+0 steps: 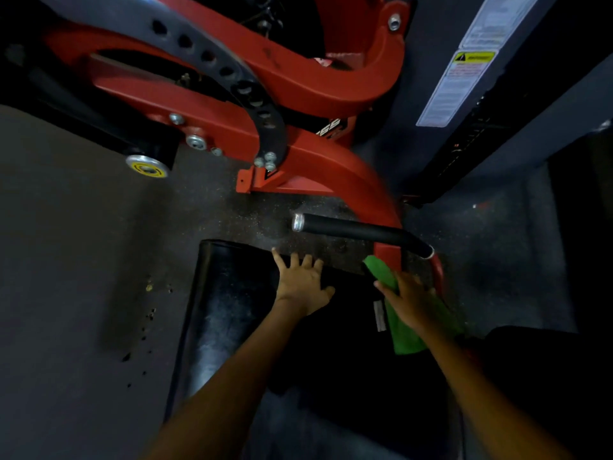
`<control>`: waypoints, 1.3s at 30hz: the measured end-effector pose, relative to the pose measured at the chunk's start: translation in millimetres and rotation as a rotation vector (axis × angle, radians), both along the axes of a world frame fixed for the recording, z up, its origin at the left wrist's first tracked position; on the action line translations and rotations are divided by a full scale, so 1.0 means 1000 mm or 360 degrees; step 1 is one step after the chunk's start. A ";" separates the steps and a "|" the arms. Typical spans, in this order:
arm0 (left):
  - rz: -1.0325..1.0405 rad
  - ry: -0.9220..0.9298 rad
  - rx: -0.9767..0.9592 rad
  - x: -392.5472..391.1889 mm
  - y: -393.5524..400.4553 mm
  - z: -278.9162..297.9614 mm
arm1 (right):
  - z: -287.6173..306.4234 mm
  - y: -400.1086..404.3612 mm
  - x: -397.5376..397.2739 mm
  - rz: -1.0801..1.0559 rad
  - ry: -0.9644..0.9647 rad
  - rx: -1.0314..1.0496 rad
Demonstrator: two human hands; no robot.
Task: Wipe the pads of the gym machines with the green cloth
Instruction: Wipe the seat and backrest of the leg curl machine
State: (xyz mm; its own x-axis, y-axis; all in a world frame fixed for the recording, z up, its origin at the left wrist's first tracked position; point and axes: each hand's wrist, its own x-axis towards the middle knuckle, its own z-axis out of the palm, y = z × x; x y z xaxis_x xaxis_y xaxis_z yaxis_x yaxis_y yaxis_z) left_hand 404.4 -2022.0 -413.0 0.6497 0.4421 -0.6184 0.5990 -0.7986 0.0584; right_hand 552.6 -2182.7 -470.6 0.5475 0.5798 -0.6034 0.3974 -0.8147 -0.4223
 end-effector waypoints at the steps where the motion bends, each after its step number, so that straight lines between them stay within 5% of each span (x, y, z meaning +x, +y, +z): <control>1: -0.0011 0.0007 -0.0009 0.002 -0.001 -0.001 | -0.003 0.001 -0.001 -0.0011 -0.0007 0.0008; 7: 0.0042 -0.0140 -0.0050 0.025 -0.027 -0.014 | 0.007 0.026 -0.022 0.0340 -0.0182 0.0109; 13: -0.0108 -0.0028 -0.0042 0.024 -0.027 -0.015 | -0.011 -0.039 0.017 -0.0295 -0.0278 -0.0141; 20: -0.0138 -0.0109 -0.0053 0.042 -0.048 -0.020 | -0.004 -0.004 -0.002 0.0121 -0.0227 -0.0025; 26: -0.0137 -0.0049 -0.0011 0.016 -0.024 -0.006 | -0.013 -0.048 0.024 -0.0582 -0.0238 -0.0246; 31: -0.0085 -0.0085 0.0023 -0.009 -0.020 -0.006 | -0.003 -0.025 -0.010 -0.0524 -0.0338 -0.0244; 39: 0.0167 -0.0196 0.0194 -0.058 -0.027 0.005 | 0.039 0.046 -0.087 0.0072 -0.0439 0.0048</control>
State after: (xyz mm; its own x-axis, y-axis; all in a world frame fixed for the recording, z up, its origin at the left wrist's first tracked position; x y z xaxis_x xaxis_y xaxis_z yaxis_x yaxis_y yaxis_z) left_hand 346.5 -2049.3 -408.1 0.6636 0.5780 -0.4748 0.6735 -0.7380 0.0428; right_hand 465.3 -2136.3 -431.5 0.6618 0.6229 -0.4172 0.5364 -0.7822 -0.3170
